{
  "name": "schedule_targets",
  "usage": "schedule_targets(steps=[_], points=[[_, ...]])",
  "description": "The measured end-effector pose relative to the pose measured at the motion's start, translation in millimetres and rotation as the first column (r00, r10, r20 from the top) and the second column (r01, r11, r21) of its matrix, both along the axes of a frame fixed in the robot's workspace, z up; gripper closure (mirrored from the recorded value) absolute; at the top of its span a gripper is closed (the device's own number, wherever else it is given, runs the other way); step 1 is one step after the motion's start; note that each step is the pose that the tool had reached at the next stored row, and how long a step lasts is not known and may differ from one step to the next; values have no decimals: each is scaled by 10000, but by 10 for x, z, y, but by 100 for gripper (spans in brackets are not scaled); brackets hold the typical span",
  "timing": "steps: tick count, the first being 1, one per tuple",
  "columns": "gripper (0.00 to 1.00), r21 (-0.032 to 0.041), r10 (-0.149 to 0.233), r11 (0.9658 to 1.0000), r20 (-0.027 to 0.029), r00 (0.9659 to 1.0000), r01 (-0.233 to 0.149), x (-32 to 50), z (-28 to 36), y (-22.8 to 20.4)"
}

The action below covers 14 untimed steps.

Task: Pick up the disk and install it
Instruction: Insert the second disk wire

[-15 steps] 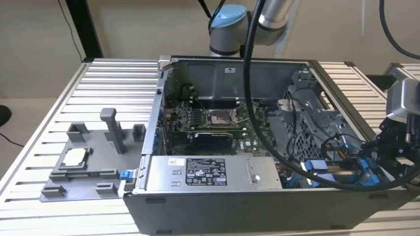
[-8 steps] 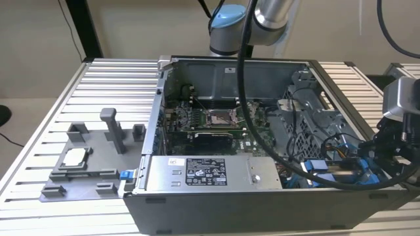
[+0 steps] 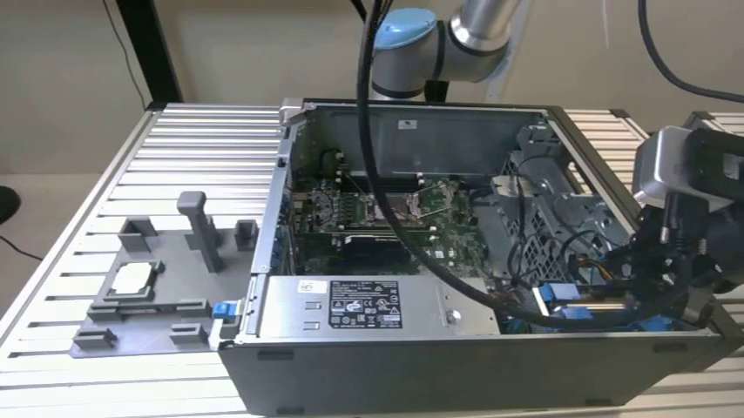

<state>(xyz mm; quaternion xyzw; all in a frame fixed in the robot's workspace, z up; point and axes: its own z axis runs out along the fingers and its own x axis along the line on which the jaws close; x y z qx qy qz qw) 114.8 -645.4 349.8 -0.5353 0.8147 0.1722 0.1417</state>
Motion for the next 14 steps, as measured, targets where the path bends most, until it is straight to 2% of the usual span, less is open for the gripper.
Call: schedule_targets(steps=[2,4,5,8,12,13,14], points=[[100,-50,0,10000,0,10000,0,-71,1,11],[100,-184,-1,9998,0,10000,1,-141,1,21],[100,-285,-1,9996,0,10000,1,-167,1,25],[100,-734,-1,9973,1,10000,1,-228,1,38],[100,-1334,0,9911,1,10000,1,-282,2,79],[100,-1450,-1,9894,7,10000,2,-290,1,106],[100,-1506,-1,9886,31,10000,6,-293,1,145]])
